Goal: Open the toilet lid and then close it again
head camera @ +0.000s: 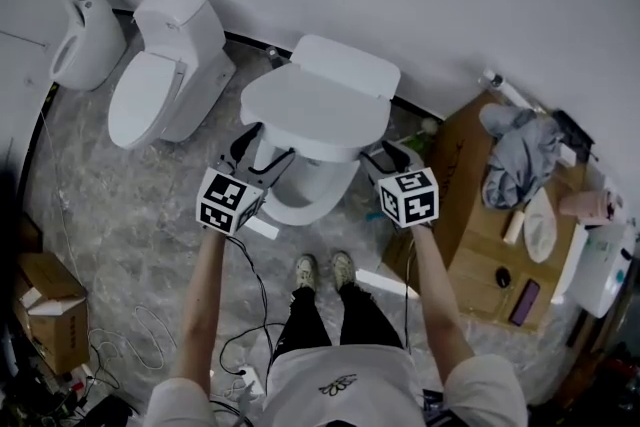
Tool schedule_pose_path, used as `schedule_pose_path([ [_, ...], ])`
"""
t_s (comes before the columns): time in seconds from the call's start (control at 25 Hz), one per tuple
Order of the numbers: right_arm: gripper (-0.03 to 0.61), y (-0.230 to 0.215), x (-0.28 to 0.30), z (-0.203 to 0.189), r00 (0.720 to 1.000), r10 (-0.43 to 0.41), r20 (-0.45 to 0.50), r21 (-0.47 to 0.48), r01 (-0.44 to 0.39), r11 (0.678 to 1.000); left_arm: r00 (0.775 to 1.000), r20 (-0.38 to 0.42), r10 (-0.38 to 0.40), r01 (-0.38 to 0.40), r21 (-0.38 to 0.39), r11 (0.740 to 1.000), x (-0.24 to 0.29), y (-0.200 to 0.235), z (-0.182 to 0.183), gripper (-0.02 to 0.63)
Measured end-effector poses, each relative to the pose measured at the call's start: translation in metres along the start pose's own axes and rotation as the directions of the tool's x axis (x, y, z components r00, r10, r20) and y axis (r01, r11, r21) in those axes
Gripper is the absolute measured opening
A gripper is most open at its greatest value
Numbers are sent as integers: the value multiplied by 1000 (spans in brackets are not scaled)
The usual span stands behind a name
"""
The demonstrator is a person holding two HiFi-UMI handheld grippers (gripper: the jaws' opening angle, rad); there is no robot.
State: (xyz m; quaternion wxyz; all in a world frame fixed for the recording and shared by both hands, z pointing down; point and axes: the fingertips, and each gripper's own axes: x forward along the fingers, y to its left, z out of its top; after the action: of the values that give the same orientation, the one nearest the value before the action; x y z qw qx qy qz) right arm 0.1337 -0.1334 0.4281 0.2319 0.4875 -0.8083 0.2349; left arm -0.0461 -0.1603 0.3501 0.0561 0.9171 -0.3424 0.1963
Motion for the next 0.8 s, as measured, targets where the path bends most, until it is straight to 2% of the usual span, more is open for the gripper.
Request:
schedule_pose_path([
  [0.32,238,-19,-2,26,1000,-18,9,24,17,1000,997,-4,-80,80,93,992,13,8,27,342],
  [0.64,238,-37,-3,49,997,-57,44,85,53,995,999,9,-37,35,202,979,34,19,49,341],
  [0.8,236,-46,-4,63,994,-99,56,86,94,992,999,30,-43,37,166,985,45,29,66,340],
])
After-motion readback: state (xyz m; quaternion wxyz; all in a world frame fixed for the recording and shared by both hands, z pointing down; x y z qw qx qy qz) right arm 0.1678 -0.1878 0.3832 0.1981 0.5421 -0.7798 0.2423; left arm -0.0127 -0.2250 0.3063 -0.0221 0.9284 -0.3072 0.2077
